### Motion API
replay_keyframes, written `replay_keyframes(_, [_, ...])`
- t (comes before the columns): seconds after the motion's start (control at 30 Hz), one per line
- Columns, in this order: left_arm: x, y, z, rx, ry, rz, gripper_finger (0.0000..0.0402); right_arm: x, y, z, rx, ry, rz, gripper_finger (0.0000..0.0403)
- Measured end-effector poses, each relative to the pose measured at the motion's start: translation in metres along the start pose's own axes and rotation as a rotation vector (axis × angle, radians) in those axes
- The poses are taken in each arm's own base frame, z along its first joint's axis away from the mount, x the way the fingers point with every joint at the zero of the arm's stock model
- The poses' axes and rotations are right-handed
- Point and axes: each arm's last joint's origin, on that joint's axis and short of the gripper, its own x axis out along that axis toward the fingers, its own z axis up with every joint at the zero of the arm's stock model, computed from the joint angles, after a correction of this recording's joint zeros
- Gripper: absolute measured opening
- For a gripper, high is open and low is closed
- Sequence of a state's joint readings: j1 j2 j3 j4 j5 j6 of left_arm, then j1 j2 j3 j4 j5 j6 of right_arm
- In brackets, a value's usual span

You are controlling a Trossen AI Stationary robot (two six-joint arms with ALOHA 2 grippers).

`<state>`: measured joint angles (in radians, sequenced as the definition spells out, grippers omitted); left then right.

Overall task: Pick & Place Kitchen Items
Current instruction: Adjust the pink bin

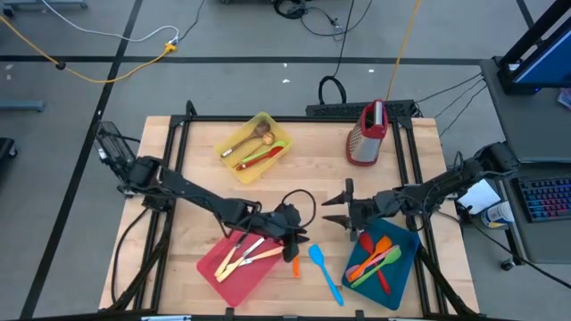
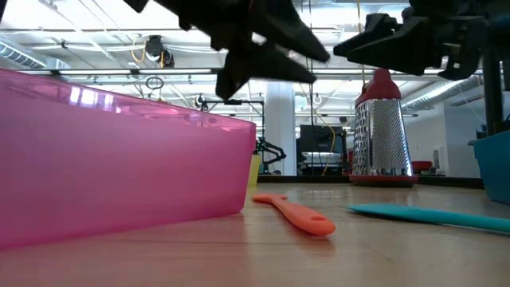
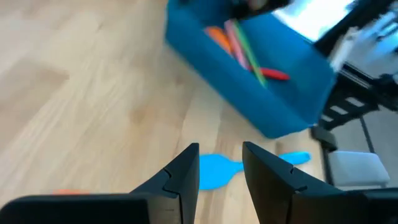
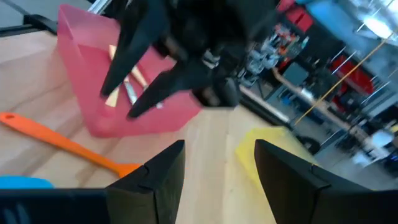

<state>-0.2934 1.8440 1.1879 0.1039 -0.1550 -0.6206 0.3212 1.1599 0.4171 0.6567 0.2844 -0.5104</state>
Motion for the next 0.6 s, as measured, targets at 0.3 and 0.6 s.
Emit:
replay_keyframes(0.3, [-0.004,-0.007,0.004,-0.026,0.090,0.061,0.0127,0.004,-0.019,-0.003,-0.051,-0.011,-0.104,0.0188])
replay_keyframes(0.6, [-0.009,-0.016,-0.010,0.109,0.184,0.086,0.0127,0.006,-0.033,-0.012,-0.041,0.036,-0.161,0.0187])
